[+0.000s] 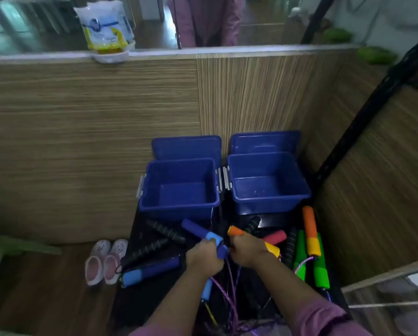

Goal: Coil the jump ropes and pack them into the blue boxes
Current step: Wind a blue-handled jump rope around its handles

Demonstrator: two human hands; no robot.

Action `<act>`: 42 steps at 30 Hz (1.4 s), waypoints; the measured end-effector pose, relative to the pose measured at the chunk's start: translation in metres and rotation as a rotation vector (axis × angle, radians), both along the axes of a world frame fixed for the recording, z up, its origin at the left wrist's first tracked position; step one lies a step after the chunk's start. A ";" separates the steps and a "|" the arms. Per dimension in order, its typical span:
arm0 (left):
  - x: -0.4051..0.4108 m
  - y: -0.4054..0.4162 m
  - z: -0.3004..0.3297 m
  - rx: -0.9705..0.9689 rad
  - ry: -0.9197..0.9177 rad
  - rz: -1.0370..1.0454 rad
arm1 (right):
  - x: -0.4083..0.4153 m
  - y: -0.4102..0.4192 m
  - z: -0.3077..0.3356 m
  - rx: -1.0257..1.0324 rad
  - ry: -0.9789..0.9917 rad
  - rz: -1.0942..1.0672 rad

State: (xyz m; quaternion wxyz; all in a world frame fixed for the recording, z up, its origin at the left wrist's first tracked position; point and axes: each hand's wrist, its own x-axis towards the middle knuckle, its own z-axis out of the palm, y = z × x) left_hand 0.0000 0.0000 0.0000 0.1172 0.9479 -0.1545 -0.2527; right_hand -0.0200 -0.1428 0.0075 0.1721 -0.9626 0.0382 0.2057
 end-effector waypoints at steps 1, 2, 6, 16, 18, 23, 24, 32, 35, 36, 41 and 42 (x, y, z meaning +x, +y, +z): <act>-0.003 0.004 -0.003 0.026 0.026 -0.005 | 0.000 0.001 -0.002 -0.015 -0.007 0.010; -0.004 0.007 -0.010 0.042 0.033 -0.004 | 0.002 0.001 -0.005 -0.027 -0.024 0.016; -0.015 0.019 -0.032 0.091 0.039 -0.014 | 0.002 0.006 -0.014 0.021 -0.028 0.005; 0.009 0.055 -0.035 -0.754 0.212 0.530 | 0.013 0.013 -0.023 0.165 -0.163 -0.122; 0.013 0.061 -0.034 -0.906 0.241 0.707 | 0.017 0.017 -0.025 0.149 -0.133 -0.091; 0.016 0.070 -0.039 -0.999 0.295 0.997 | 0.024 0.031 -0.034 0.117 -0.051 -0.041; 0.015 0.072 -0.040 -0.984 0.310 1.031 | 0.025 0.034 -0.036 0.122 -0.037 -0.034; 0.014 0.072 -0.046 -0.927 0.332 1.103 | 0.027 0.054 -0.044 0.340 0.068 -0.114; 0.015 0.071 -0.048 -0.936 0.338 1.116 | 0.029 0.054 -0.046 0.389 0.079 -0.144; 0.015 0.070 -0.048 -0.930 0.343 1.118 | 0.029 0.054 -0.047 0.414 0.093 -0.163; 0.016 0.067 -0.047 -0.896 0.352 1.151 | 0.030 0.048 -0.051 0.634 0.205 -0.376; 0.016 0.067 -0.047 -0.884 0.338 1.154 | 0.029 0.047 -0.048 0.714 0.248 -0.425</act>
